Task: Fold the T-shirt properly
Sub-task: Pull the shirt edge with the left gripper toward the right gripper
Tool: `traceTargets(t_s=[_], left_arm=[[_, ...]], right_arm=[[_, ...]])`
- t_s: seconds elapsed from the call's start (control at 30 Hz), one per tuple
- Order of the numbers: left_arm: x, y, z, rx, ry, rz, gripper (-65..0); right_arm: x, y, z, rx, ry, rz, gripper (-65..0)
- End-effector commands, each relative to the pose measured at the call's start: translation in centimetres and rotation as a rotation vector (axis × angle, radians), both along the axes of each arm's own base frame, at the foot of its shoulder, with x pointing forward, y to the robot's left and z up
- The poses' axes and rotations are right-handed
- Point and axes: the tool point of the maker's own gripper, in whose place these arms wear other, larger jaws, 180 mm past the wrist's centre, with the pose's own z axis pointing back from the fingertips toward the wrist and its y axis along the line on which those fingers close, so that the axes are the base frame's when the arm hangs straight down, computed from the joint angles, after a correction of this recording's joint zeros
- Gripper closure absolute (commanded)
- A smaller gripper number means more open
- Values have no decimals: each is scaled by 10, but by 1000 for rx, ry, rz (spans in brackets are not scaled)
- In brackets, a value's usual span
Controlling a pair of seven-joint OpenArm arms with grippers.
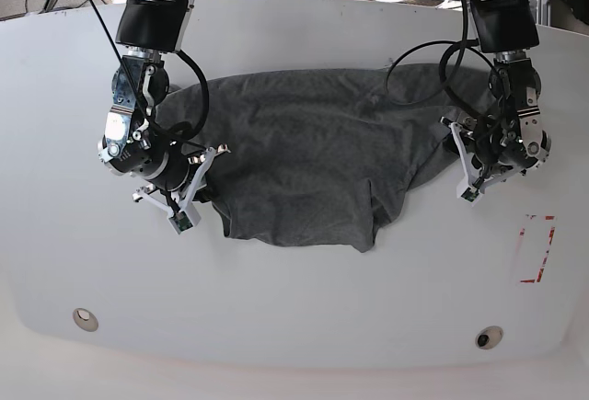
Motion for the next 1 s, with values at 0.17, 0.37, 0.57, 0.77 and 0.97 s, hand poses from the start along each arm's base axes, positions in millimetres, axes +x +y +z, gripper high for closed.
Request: traceTargets(t_s=[0.17,0.37,0.57,0.77,0.97], left_arm=[[11,-6,20,-1,-65,-22,-187],[15,-4,32,13,-94,-18,-210],[21,-10,31,-17,-99,-10,-279],[31,-24,26,-75,-101,-4,-282],[33,-46,21,-120,-102,-17,-321]], right_arm=[[11,-2,16,10,-55,-2,-12],[13,-1,19,10,-65,2,-8],[12,0,18,12,-62,2,-7],[11,-2,15,10,-54,-2,-5],[10,-2,16,8,-57,-1,0]])
